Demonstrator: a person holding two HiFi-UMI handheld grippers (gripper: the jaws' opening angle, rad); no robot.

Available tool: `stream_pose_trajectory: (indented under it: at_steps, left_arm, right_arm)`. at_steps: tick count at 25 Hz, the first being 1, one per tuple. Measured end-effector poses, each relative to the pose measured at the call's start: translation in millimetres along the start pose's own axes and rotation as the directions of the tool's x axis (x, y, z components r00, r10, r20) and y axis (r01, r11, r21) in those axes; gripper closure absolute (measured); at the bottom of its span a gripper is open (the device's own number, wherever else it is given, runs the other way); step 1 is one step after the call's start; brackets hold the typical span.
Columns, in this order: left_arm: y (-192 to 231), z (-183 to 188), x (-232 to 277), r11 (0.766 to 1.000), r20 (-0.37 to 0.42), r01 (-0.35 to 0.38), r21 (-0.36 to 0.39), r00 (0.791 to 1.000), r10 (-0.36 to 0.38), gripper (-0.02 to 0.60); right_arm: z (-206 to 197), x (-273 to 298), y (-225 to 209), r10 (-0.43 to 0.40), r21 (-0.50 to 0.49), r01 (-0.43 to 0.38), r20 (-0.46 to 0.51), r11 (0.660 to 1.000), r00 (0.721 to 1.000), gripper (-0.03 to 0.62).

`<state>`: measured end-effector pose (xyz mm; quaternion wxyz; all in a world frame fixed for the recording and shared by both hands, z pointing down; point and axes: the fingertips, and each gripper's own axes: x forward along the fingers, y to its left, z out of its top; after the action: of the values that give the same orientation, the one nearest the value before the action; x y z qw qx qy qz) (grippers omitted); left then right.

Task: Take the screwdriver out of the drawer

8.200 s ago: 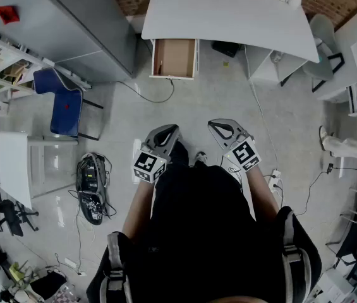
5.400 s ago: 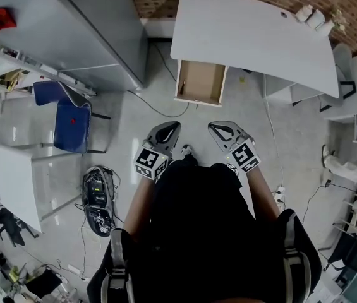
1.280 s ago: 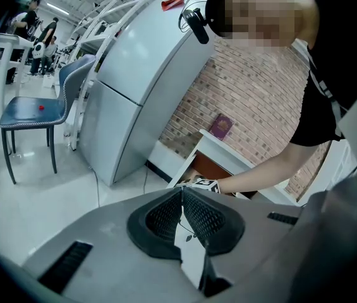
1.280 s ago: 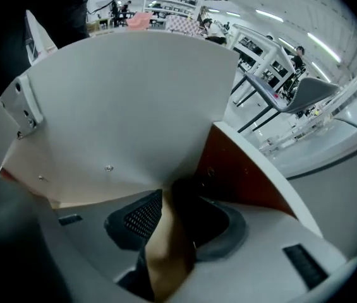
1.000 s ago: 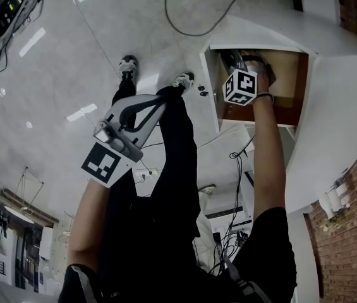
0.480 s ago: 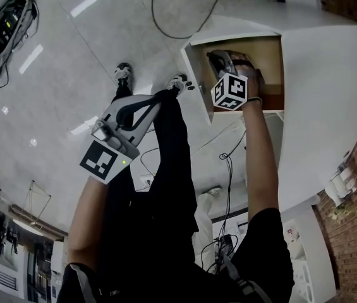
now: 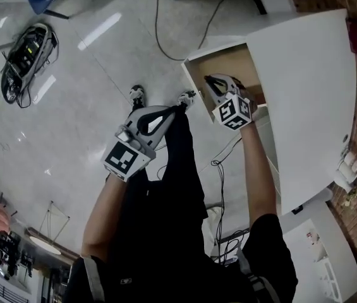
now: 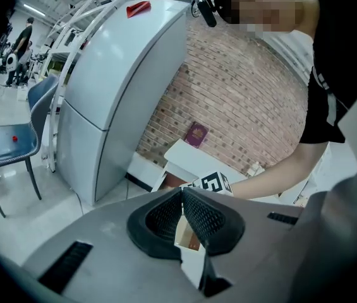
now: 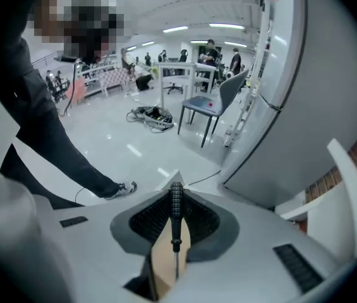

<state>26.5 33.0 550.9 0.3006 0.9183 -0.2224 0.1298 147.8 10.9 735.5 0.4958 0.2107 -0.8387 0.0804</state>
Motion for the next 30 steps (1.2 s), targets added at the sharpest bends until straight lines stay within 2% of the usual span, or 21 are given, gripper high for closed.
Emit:
stream_pose_trajectory:
  at_steps: [7, 11, 15, 21, 26, 30]
  left_arm:
    - [-19.5, 33.5, -26.1, 0.992, -0.021, 0.092, 0.081, 0.996, -0.091, 0.563]
    - [-34.4, 52.6, -48.6, 0.98, -0.036, 0.149, 0.133, 0.989, -0.146, 0.561]
    - [-32.2, 69.6, -69.4, 0.965, -0.05, 0.187, 0.182, 0.982, -0.181, 0.562]
    - [-30.3, 86.5, -98.0, 0.937, -0.079, 0.241, 0.253, 0.97, -0.229, 0.563]
    - [-38.2, 106.5, -108.7, 0.887, -0.114, 0.31, 0.342, 0.951, -0.289, 0.561]
    - [-47.1, 110.6, -121.8, 0.856, -0.135, 0.357, 0.374, 0.934, -0.331, 0.561]
  right_arm:
    - [64.3, -81.1, 15.0, -0.081, 0.167, 0.067, 0.077, 0.984, 0.994, 0.473]
    - [106.8, -134.1, 23.9, -0.156, 0.28, 0.115, 0.129, 0.953, 0.979, 0.473]
    - [145.1, -172.1, 35.5, -0.242, 0.342, 0.174, 0.166, 0.923, 0.956, 0.473]
    - [193.2, -213.3, 63.4, -0.378, 0.409, 0.27, 0.21, 0.871, 0.902, 0.473]
    - [211.8, -237.5, 72.3, -0.507, 0.5, 0.345, 0.231, 0.794, 0.831, 0.471]
    - [218.9, -243.4, 88.4, -0.577, 0.562, 0.381, 0.221, 0.734, 0.786, 0.473]
